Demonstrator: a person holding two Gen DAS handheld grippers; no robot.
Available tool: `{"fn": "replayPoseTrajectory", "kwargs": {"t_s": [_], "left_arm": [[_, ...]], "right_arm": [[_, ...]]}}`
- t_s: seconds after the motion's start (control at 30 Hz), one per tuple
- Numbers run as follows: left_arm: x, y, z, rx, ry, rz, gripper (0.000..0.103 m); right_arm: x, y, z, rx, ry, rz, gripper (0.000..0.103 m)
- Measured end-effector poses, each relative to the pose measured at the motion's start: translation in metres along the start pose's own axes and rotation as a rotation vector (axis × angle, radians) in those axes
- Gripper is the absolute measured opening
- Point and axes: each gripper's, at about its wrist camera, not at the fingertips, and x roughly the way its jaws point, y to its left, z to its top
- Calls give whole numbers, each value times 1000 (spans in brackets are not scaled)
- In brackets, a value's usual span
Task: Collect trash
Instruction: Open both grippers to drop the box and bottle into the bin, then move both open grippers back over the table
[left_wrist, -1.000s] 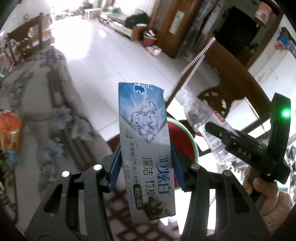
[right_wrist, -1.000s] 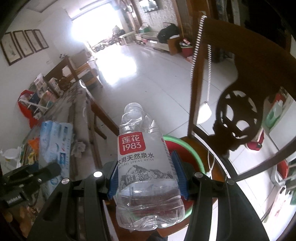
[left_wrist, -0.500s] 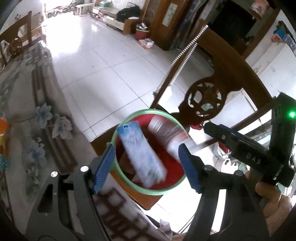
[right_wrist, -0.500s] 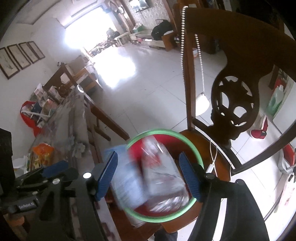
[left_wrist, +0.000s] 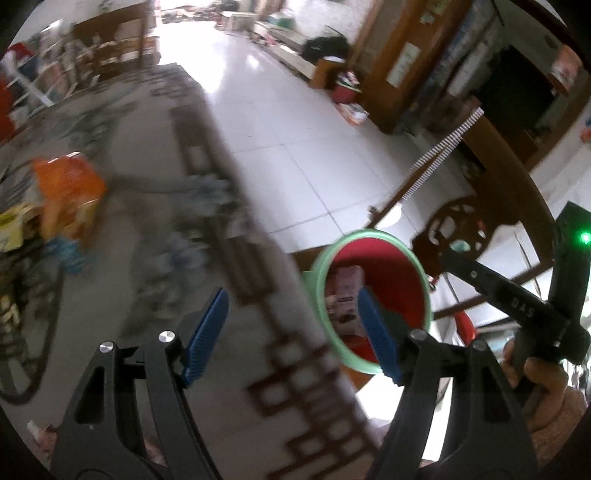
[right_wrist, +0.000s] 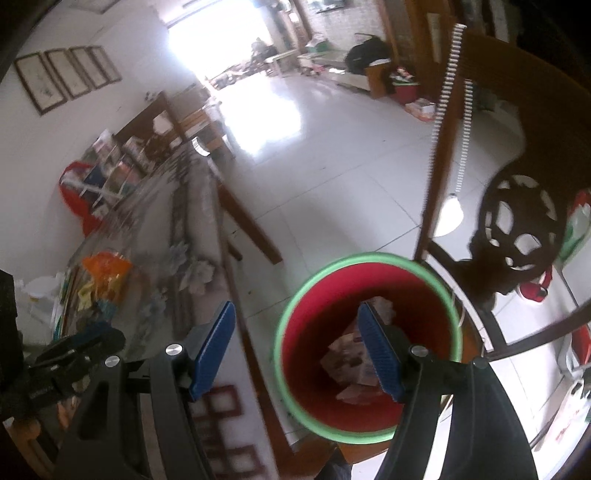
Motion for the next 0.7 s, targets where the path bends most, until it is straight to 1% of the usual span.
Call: {"fn": "replayPoseTrajectory", "kwargs": {"t_s": [0.13,0.17,0.27,0.4,0.43,0.47,0.5,0.57,0.63,0.7], "left_arm": [[-21,55,-8,-98,-35,68,70],[-25,69,-10,-121,-41,87,72],[-43,123,-18,-205,-67,157,74],[-62,200,-29,-305,-99,284,75],[-62,224,-34,-334,-87,329,74],[-61,243,-37,-360,-68,353,74],[-60,266,-42,-403,-46,361,74],[-59,293,-47,-445,-34,354,74],[-56,314,-47,-445,-21,347,74],[-50,321,-41,-420,-9,331,74]], "right_arm": [[10,35,-6,-62,25,25,67],[12,45,-9,-78,32,29,67],[19,71,-15,-107,51,40,67],[26,107,-24,-134,65,40,67],[27,117,-26,-140,68,42,67],[28,130,-30,-150,71,43,67],[29,141,-34,-158,73,44,67],[31,162,-42,-170,76,47,67],[34,179,-50,-175,82,44,67],[38,196,-59,-171,88,38,67]]}}
